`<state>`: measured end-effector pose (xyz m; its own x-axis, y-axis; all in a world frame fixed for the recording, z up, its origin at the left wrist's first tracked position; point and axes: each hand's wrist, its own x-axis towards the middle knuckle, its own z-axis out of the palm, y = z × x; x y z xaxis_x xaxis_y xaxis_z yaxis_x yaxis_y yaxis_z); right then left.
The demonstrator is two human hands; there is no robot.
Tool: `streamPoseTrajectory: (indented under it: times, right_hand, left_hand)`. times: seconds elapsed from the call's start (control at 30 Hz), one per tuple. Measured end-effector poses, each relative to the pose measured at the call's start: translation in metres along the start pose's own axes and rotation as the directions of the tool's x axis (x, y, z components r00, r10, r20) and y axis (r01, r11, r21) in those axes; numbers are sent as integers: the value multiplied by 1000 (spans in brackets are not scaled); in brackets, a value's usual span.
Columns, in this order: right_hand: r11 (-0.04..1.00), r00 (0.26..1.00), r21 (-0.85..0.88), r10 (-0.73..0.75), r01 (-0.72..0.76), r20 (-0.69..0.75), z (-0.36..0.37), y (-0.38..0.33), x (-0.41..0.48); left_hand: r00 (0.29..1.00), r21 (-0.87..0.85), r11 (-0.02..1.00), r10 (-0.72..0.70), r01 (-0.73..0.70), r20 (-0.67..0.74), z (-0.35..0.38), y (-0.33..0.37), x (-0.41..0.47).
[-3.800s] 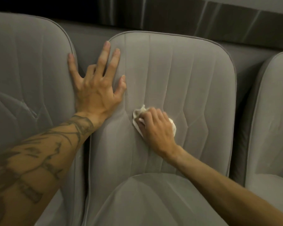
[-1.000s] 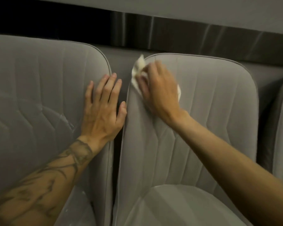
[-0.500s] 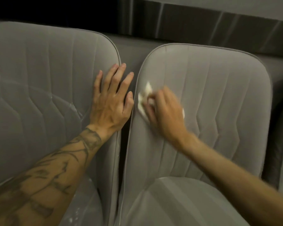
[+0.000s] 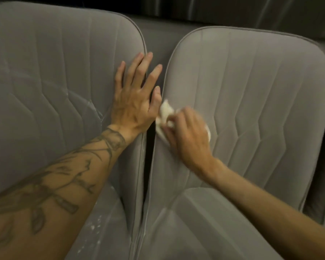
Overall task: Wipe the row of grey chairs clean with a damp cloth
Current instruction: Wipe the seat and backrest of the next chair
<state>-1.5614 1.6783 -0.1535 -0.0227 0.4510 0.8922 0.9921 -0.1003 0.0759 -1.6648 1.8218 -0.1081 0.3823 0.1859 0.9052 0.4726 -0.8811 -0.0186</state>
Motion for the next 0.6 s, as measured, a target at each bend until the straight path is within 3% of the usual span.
streamPoseTrajectory:
  times: [0.1, 0.17, 0.2, 0.3, 0.4, 0.5, 0.53, 0.6]
  right_hand:
    - [951, 922, 78, -310, 300, 231, -4, -19, -87]
    - [910, 851, 99, -411, 401, 328, -6, -14, -100]
    - [925, 872, 85, -378, 371, 310, -5, -11, -90]
    - [995, 988, -4, -101, 103, 116, 1, -7, -33]
    - [996, 995, -17, 88, -87, 54, 6, -17, -21]
    - [997, 970, 50, 37, -51, 239, -2, -40, -79]
    - [995, 930, 93, -57, 24, 363, -8, -47, -101]
    - [970, 756, 216, -226, 115, 614, -18, -56, -133]
  left_hand:
    - [1000, 12, 1000, -5, 5, 6, -2, 1, -1]
    - [1000, 12, 1000, -6, 5, 10, -4, 1, -1]
    - [1000, 13, 1000, -7, 7, 8, -4, 1, -2]
    - [1000, 31, 999, -8, 8, 9, -3, 1, -2]
    - [1000, 37, 999, -10, 9, 21, -4, 1, -1]
    - [1000, 45, 999, -9, 8, 26, -5, 1, -1]
    - [1000, 48, 999, -7, 6, 27, -4, 1, -2]
    - [1000, 48, 999, -3, 1, 27, -3, 0, -2]
